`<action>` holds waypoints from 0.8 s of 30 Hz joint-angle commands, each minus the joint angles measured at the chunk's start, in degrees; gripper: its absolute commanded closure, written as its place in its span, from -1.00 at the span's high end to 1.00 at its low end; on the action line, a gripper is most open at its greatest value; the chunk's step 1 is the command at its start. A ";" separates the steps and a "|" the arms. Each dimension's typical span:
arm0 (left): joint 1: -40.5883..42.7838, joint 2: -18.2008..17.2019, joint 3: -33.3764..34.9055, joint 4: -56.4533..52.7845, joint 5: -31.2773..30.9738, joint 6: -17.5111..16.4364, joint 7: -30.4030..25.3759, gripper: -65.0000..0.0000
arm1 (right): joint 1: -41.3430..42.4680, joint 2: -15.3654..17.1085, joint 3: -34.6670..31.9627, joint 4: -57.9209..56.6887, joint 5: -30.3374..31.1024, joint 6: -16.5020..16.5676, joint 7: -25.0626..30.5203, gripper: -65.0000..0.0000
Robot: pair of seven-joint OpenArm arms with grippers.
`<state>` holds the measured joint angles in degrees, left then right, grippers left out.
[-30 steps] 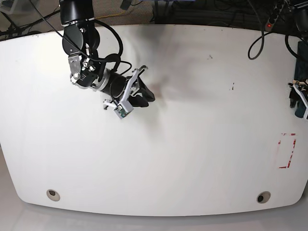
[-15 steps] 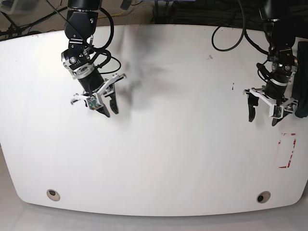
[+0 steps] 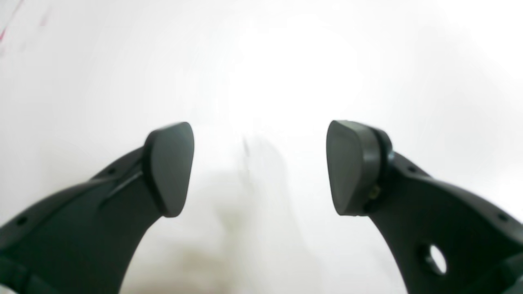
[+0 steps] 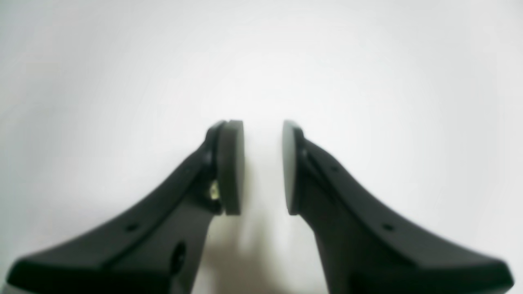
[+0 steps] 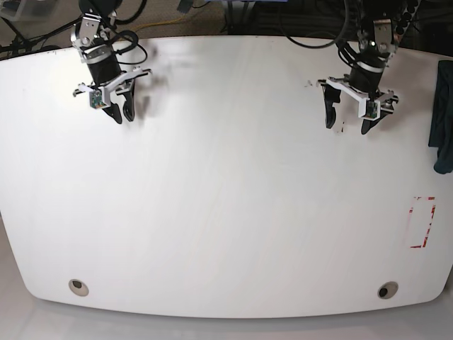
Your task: Fold the T-shirt properly
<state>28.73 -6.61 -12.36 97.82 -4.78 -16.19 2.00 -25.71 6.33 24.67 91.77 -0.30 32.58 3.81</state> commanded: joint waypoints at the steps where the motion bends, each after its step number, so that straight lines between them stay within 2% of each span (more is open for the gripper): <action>1: 7.88 -0.29 -0.34 5.61 -0.54 0.14 -1.25 0.43 | -5.10 2.68 0.17 1.46 6.40 -0.01 1.15 -0.51; 5: 18.52 -0.29 -0.34 11.76 -0.63 0.14 -0.02 0.43 | -12.92 5.06 -0.01 4.37 7.55 -0.01 1.33 -0.51; 9: 28.02 -0.03 -2.19 15.37 -1.16 0.14 2.09 0.43 | -20.22 4.97 -0.09 7.97 7.64 0.35 1.50 -0.51; 12: 33.03 2.08 -3.68 15.10 -1.95 0.14 2.09 0.43 | -25.05 4.97 -0.18 8.76 8.08 0.52 1.59 -0.51; 13: 34.79 2.96 -4.39 14.93 -1.95 0.14 2.18 0.42 | -26.81 4.97 -0.18 8.67 10.01 0.52 1.59 -0.51; 17: 40.15 4.46 -4.56 14.57 -1.77 0.14 2.53 0.35 | -32.26 5.58 -0.27 7.09 14.93 0.61 1.50 -0.51; 19: 41.73 4.63 -4.30 14.22 -1.69 0.14 3.06 0.35 | -34.02 5.58 -0.45 6.48 14.67 0.61 1.50 -0.51; 24: 41.64 4.63 -3.16 8.51 -1.33 0.14 10.97 0.35 | -36.83 6.82 -4.67 -1.79 14.23 0.61 1.50 -0.53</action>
<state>69.60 -1.91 -15.49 108.97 -5.96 -16.05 11.38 -60.80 12.12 20.25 92.88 13.30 32.69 4.62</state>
